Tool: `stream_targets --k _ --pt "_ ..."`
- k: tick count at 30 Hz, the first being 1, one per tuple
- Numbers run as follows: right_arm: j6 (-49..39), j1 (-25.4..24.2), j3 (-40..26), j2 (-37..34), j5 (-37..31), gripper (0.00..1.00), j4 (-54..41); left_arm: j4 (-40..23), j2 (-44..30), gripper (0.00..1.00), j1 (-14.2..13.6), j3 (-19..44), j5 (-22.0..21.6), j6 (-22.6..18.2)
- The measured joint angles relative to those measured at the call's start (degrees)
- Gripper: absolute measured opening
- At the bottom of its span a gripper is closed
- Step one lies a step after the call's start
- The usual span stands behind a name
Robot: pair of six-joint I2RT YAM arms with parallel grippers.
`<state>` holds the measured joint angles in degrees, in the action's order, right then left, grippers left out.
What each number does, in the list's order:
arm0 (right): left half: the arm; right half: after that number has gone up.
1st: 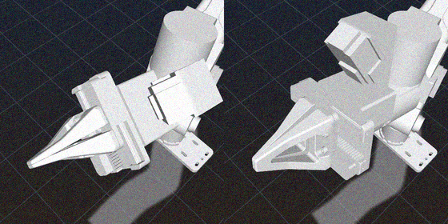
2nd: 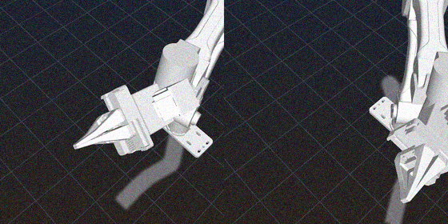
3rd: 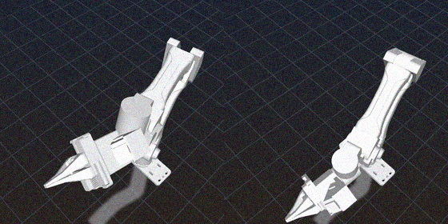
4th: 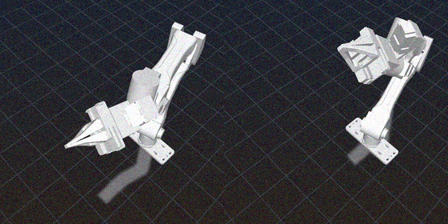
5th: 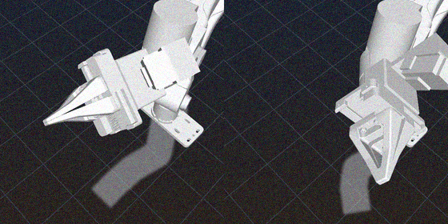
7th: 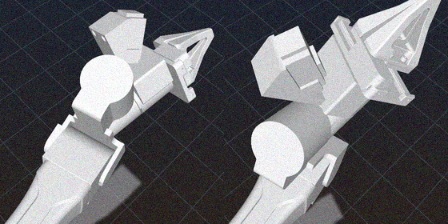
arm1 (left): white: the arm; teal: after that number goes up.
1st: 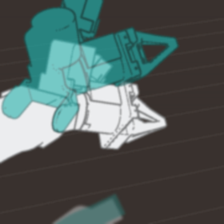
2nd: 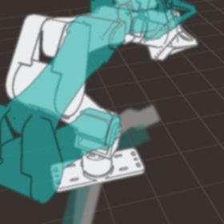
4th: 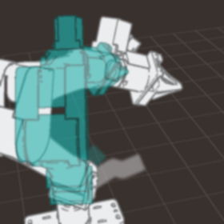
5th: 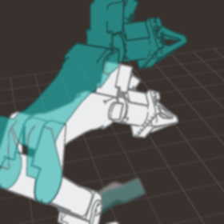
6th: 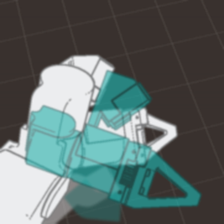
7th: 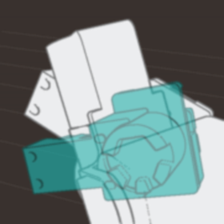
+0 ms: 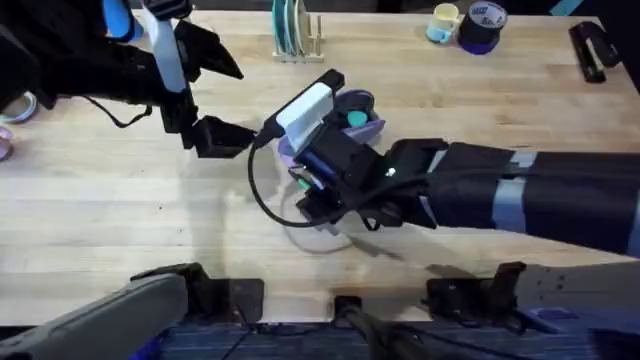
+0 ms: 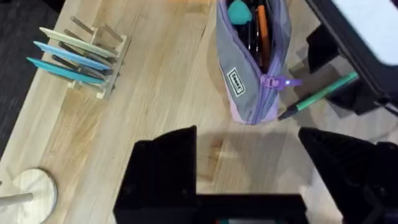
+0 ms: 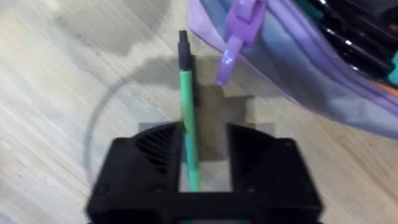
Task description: Unzip the bag, pick up the pens from the table one at a time and place them inside, then zip the bag closed.
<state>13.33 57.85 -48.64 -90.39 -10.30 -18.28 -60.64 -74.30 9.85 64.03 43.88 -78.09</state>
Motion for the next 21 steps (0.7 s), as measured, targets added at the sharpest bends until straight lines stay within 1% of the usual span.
stream_targets --k 2,4,5,7,13,15,18,21 --pt "0.1 0.0 0.0 0.0 -0.4 0.319 0.0 0.0 0.0 0.993 0.0 0.0 0.0 0.0" --pt "0.1 0.0 0.0 0.0 -1.2 0.124 -0.1 0.0 0.0 0.993 0.0 0.0 0.0 0.0" --pt "0.2 0.0 0.0 0.0 -1.6 0.055 -0.2 0.0 0.0 0.993 0.0 0.0 0.0 0.0" --pt "-0.1 0.0 0.0 0.0 -1.8 0.038 -0.1 0.0 0.0 0.993 0.0 0.0 0.0 0.0" --pt "-1.1 0.0 0.0 0.3 -1.8 0.031 -0.8 0.0 0.0 0.993 0.0 0.0 0.0 0.0" --pt "-2.3 0.0 0.0 1.3 -1.5 0.029 -3.5 0.0 0.0 0.993 0.0 0.0 0.0 0.0" --pt "-5.1 0.0 0.2 4.7 -1.0 0.03 -10.2 0.0 0.0 0.993 0.0 0.0 0.0 0.0" --pt "-8.0 0.0 0.2 10.2 -0.7 0.031 -15.7 0.0 0.0 0.993 0.0 0.0 0.0 0.0"
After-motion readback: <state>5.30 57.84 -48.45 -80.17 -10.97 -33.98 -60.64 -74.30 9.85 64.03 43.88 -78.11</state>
